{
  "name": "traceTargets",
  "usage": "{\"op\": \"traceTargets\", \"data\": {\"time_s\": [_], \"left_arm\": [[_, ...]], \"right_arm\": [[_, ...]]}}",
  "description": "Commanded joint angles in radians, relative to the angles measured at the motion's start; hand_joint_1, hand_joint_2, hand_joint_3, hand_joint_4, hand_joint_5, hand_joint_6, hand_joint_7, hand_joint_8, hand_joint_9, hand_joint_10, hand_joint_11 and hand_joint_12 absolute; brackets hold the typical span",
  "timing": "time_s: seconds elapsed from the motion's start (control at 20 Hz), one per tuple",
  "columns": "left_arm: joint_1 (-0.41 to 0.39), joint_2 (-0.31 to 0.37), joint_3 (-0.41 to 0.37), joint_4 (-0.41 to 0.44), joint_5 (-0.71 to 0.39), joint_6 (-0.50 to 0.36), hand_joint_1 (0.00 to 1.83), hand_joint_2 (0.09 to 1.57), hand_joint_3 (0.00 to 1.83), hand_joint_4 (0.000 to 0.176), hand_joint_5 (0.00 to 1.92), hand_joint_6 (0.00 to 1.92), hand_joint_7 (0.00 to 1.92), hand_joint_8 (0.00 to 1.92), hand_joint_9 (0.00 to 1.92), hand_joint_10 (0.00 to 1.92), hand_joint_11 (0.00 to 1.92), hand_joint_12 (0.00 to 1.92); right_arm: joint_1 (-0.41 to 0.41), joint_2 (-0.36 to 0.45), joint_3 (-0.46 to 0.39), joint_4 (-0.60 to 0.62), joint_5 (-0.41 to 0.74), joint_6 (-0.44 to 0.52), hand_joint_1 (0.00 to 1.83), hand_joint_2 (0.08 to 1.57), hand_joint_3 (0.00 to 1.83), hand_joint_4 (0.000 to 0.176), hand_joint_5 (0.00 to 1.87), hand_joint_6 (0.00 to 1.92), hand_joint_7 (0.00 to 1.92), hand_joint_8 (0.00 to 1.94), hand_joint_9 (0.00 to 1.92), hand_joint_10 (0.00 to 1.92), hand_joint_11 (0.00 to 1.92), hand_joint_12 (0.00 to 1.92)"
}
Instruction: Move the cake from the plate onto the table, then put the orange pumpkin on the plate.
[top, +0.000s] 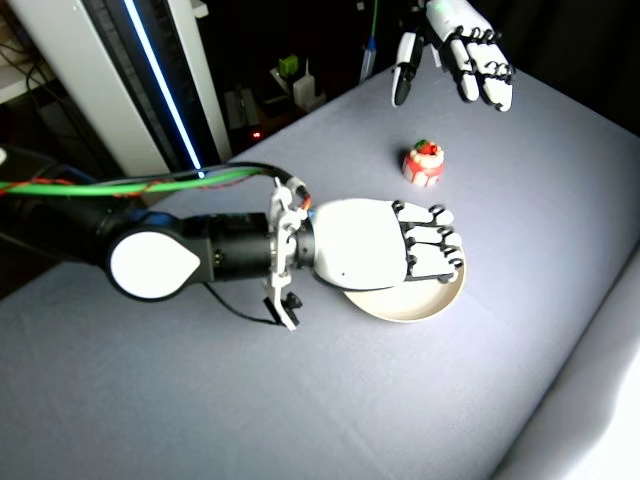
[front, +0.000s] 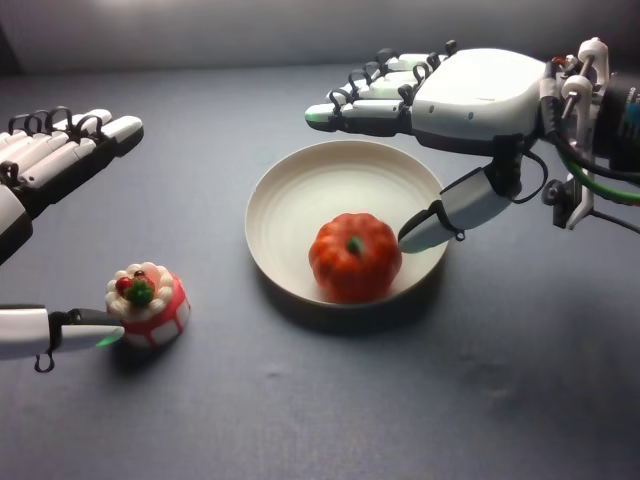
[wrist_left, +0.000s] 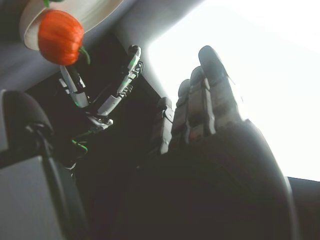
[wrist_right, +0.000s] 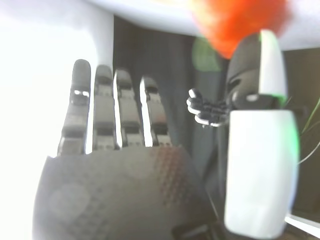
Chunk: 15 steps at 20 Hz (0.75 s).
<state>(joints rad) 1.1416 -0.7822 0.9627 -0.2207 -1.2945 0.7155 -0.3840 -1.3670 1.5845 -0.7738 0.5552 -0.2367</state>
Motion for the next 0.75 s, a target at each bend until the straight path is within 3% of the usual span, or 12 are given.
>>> {"op": "traceTargets", "data": {"time_s": [0.0, 0.05, 0.1, 0.25, 0.3, 0.35, 0.4, 0.45, 0.5, 0.55, 0.6, 0.7], "left_arm": [[-0.003, 0.001, -0.001, -0.01, -0.128, -0.007, 0.93, 0.85, 0.0, 0.077, 0.0, 0.0, 0.0, 0.0, 0.08, 0.01, 0.0, 0.75], [-0.003, 0.001, -0.001, -0.011, -0.132, -0.01, 0.93, 0.85, 0.0, 0.077, 0.0, 0.0, 0.0, 0.0, 0.08, 0.01, 0.0, 0.75], [-0.002, 0.0, -0.002, -0.011, -0.136, -0.012, 0.97, 0.84, 0.0, 0.069, 0.0, 0.0, 0.0, 0.0, 0.07, 0.0, 0.0, 0.76], [0.007, 0.002, -0.007, -0.017, -0.156, -0.017, 1.0, 0.83, 0.0, 0.072, 0.0, 0.0, 0.0, 0.0, 0.05, 0.0, 0.0, 0.72], [0.012, 0.003, -0.009, -0.022, -0.175, -0.023, 0.97, 0.82, 0.0, 0.075, 0.0, 0.0, 0.0, 0.0, 0.04, 0.0, 0.0, 0.72], [0.016, 0.002, -0.011, -0.028, -0.195, -0.025, 0.95, 0.81, 0.0, 0.095, 0.0, 0.0, 0.0, 0.0, 0.01, 0.01, 0.0, 0.6], [0.019, 0.001, -0.013, -0.034, -0.213, -0.026, 0.95, 0.81, 0.0, 0.095, 0.0, 0.0, 0.0, 0.0, 0.01, 0.01, 0.0, 0.6], [0.02, -0.004, -0.013, -0.038, -0.228, -0.026, 0.94, 0.83, 0.0, 0.094, 0.0, 0.0, 0.0, 0.0, 0.0, 0.0, 0.0, 0.12], [0.019, -0.008, -0.012, -0.042, -0.238, -0.028, 0.9, 0.85, 0.01, 0.069, 0.0, 0.0, 0.0, 0.0, 0.0, 0.0, 0.0, 0.02], [0.019, -0.01, -0.011, -0.045, -0.246, -0.031, 0.9, 0.85, 0.01, 0.069, 0.0, 0.0, 0.0, 0.0, 0.0, 0.0, 0.0, 0.02], [0.019, -0.013, -0.009, -0.048, -0.261, -0.037, 0.88, 0.88, 0.02, 0.066, 0.0, 0.0, 0.0, 0.0, 0.0, 0.0, 0.0, 0.0], [0.019, -0.016, -0.006, -0.049, -0.296, -0.047, 0.82, 0.88, 0.02, 0.069, 0.0, 0.0, 0.0, 0.0, 0.0, 0.0, 0.02, 0.01]], "right_arm": [[0.009, 0.001, -0.011, 0.041, 0.087, 0.004, 0.67, 0.9, 0.0, 0.098, 0.02, 0.0, 0.1, 0.01, 0.18, 0.01, 0.0, 0.7], [0.009, 0.002, -0.026, 0.041, 0.094, 0.004, 0.67, 0.9, 0.0, 0.098, 0.02, 0.0, 0.1, 0.01, 0.18, 0.01, 0.0, 0.7], [0.009, 0.019, -0.046, 0.046, 0.108, 0.004, 0.67, 0.88, 0.0, 0.119, 0.0, 0.0, 0.05, 0.0, 0.14, 0.0, 0.0, 0.74], [0.009, 0.105, -0.097, 0.118, 0.201, 0.004, 0.58, 0.89, 0.0, 0.105, 0.0, 0.0, 0.0, 0.0, 0.04, 0.0, 0.0, 0.65], [-0.005, 0.146, -0.125, 0.161, 0.264, 0.002, 0.56, 0.84, 0.0, 0.119, 0.0, 0.0, 0.02, 0.01, 0.06, 0.01, 0.0, 0.65], [-0.025, 0.181, -0.153, 0.207, 0.312, -0.015, 0.59, 0.84, 0.0, 0.14, 0.0, 0.0, 0.0, 0.0, 0.01, 0.0, 0.0, 0.38], [-0.052, 0.213, -0.184, 0.258, 0.358, -0.039, 0.59, 0.84, 0.0, 0.14, 0.0, 0.0, 0.0, 0.0, 0.01, 0.0, 0.0, 0.38], [-0.089, 0.241, -0.214, 0.32, 0.423, -0.058, 0.64, 0.88, 0.0, 0.136, 0.0, 0.0, 0.0, 0.0, 0.0, 0.0, 0.0, 0.07], [-0.135, 0.264, -0.239, 0.378, 0.498, -0.069, 0.74, 0.88, 0.0, 0.142, 0.0, 0.0, 0.0, 0.0, 0.0, 0.0, 0.0, 0.01], [-0.162, 0.272, -0.252, 0.411, 0.549, -0.071, 0.74, 0.88, 0.0, 0.142, 0.0, 0.0, 0.0, 0.0, 0.0, 0.0, 0.0, 0.01], [-0.191, 0.283, -0.269, 0.445, 0.601, -0.075, 0.68, 0.88, 0.0, 0.111, 0.0, 0.0, 0.0, 0.0, 0.0, 0.0, 0.0, 0.0], [-0.242, 0.313, -0.307, 0.503, 0.692, -0.085, 0.73, 0.9, 0.01, 0.085, 0.01, 0.0, 0.03, 0.01, 0.0, 0.0, 0.01, 0.0]]}}
